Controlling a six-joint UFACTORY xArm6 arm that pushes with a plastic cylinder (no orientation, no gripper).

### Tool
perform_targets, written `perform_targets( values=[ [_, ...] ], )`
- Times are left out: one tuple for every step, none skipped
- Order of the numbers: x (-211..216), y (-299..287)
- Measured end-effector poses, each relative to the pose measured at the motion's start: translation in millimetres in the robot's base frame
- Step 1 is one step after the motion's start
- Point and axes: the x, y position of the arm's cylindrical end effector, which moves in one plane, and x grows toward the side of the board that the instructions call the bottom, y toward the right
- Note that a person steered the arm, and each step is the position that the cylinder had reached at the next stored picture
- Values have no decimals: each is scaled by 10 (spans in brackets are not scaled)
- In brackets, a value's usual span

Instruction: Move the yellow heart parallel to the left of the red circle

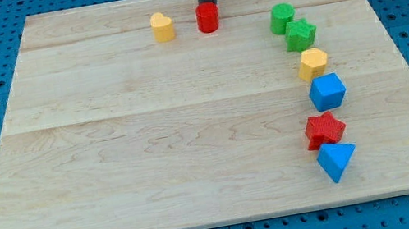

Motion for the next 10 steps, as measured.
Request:
perform_targets(
  values=[
    [-2, -238],
    [156, -336],
    [388, -361],
    [408, -467],
    [408, -909],
    [600, -1012],
    [1010, -974],
    [976, -1179],
    [797, -1663],
    [855, -1666]
  ],
)
